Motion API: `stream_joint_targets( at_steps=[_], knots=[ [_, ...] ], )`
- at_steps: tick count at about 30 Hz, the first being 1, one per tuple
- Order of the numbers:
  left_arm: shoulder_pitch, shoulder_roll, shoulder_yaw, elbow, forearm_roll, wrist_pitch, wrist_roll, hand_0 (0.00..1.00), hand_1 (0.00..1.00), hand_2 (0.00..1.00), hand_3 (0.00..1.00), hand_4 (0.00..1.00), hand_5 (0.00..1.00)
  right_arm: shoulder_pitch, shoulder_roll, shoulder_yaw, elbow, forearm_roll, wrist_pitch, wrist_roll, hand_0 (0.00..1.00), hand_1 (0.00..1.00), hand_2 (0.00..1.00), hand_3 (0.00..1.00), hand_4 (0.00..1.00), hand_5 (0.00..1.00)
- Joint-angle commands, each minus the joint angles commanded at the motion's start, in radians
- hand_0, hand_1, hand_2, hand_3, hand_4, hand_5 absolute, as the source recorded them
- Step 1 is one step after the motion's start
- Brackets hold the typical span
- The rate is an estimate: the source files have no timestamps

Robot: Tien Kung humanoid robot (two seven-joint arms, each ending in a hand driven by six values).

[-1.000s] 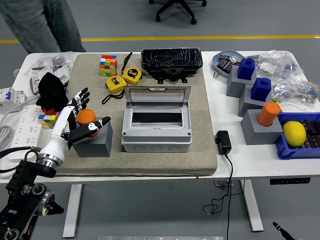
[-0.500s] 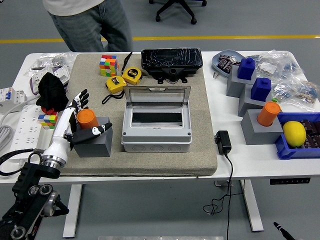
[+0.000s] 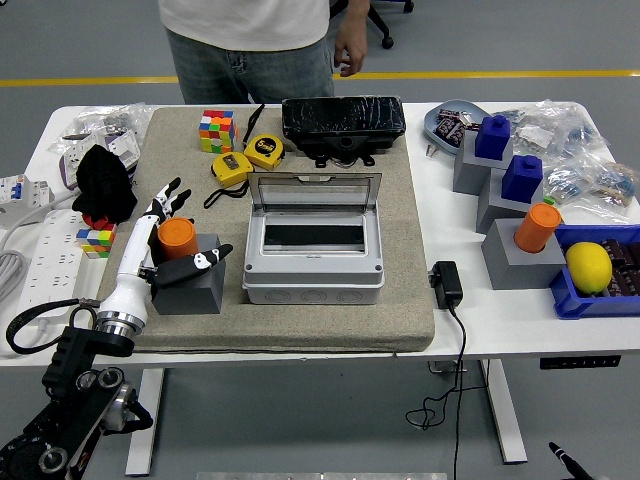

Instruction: Fetch the battery,place it into the box,close the lid of the box

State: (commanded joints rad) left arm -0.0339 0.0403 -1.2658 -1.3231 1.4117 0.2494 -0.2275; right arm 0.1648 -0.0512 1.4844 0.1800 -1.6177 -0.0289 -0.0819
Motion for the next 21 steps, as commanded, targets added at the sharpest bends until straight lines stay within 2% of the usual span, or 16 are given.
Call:
stream_joint_targets(
  at_steps=[2,3,8,9,14,15,20,21],
  knots=[
    [-0.001,-0.001,0.009,0.003,0.012,0.031,-0.001,0.683,0.860,0.882,0.966,0.998,0.002,0.000,0.001,0.000,0.000,0.002,0.000,0.000,0.784,0.709,0.712,0.762,0.998,0.998],
    [-0.002,-0.001,0.011,0.004,0.014,0.042,-0.002,0.457,0.688,0.662,0.765,0.998,0.002,0.001,0.001,-0.001,0.000,0.003,0.000,0.001,0.785,0.708,0.711,0.761,0.998,0.998],
    [-0.011,-0.003,0.018,0.016,0.005,0.088,-0.015,0.457,0.688,0.662,0.765,0.998,0.002,0.002,0.001,0.000,0.000,0.002,0.000,0.000,0.785,0.708,0.711,0.761,0.998,0.998],
    [-0.013,-0.003,0.019,0.020,0.004,0.094,-0.017,0.274,0.486,0.411,0.518,0.998,0.002,0.002,0.000,0.001,0.000,0.001,0.000,0.000,0.785,0.707,0.711,0.761,0.998,0.998],
    [-0.019,-0.007,0.020,0.027,0.010,0.110,-0.018,0.274,0.486,0.411,0.518,0.998,0.002,0.002,0.000,0.005,0.000,-0.002,0.000,0.000,0.785,0.707,0.711,0.761,0.998,0.998],
    [-0.019,-0.007,0.021,0.028,0.009,0.111,-0.018,0.247,0.416,0.355,0.406,0.998,0.002,0.002,0.000,0.006,0.000,-0.002,0.000,0.000,0.786,0.706,0.711,0.761,0.998,0.998],
    [-0.021,-0.010,0.035,0.035,0.001,0.121,-0.024,0.247,0.416,0.355,0.406,0.998,0.002,0.002,0.000,0.007,0.000,-0.002,0.000,0.001,0.786,0.706,0.711,0.761,0.998,0.998],
    [-0.021,-0.012,0.036,0.036,0.000,0.123,-0.025,0.241,0.389,0.318,0.340,0.998,0.002,0.002,0.000,0.007,0.000,-0.002,0.000,0.001,0.787,0.708,0.710,0.761,0.998,0.998]
  ],
)
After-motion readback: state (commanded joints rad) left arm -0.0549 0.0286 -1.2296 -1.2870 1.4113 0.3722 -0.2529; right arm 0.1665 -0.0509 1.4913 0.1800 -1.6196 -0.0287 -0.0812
